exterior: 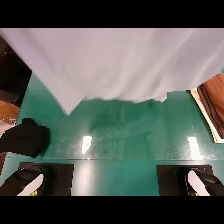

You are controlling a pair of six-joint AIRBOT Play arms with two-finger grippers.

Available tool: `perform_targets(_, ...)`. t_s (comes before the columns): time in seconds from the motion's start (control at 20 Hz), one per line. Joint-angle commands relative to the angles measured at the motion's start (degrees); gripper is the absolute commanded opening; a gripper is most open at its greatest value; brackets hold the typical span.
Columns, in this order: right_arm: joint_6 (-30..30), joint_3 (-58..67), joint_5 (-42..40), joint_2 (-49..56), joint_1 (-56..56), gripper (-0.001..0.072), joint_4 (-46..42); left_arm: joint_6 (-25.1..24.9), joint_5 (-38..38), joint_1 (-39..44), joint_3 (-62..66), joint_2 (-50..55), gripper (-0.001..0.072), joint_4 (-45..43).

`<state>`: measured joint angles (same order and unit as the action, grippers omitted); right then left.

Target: Fold the shirts.

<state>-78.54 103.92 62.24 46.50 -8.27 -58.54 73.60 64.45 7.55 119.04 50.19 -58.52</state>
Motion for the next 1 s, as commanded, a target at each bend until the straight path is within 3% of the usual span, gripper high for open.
perform_targets(0.0, 0.0, 9.4, 3.2, 3.3, -1.4, 0.0009, 0.1, 0.2, 1.8, 0.0, 0.5, -0.9, 0.0023, 1.6)
perform_targets(0.2, -1.4, 15.1, 11.6, 14.4, 1.4, 0.0009, 0.4, 3.3, 8.0, 0.0, -8.0, 3.5, 0.0022, -9.1)
perform_targets(0.45, -1.6, 3.0, 13.3, 29.0, 11.7, 0.0009, -0.4, 4.1, 10.9, 0.0, -25.4, 15.7, 0.0023, -13.0)
perform_targets(0.7, -1.6, -3.3, 3.4, 44.3, 17.6, 0.0009, -10.7, 3.9, 1.0, 0.0, -29.6, 32.2, 0.0023, -20.4)
perform_targets(0.95, -1.6, -3.2, -4.6, 53.1, 18.5, 0.0010, -10.0, 4.0, -9.4, 0.0, -29.6, 41.6, 0.0023, -20.6)
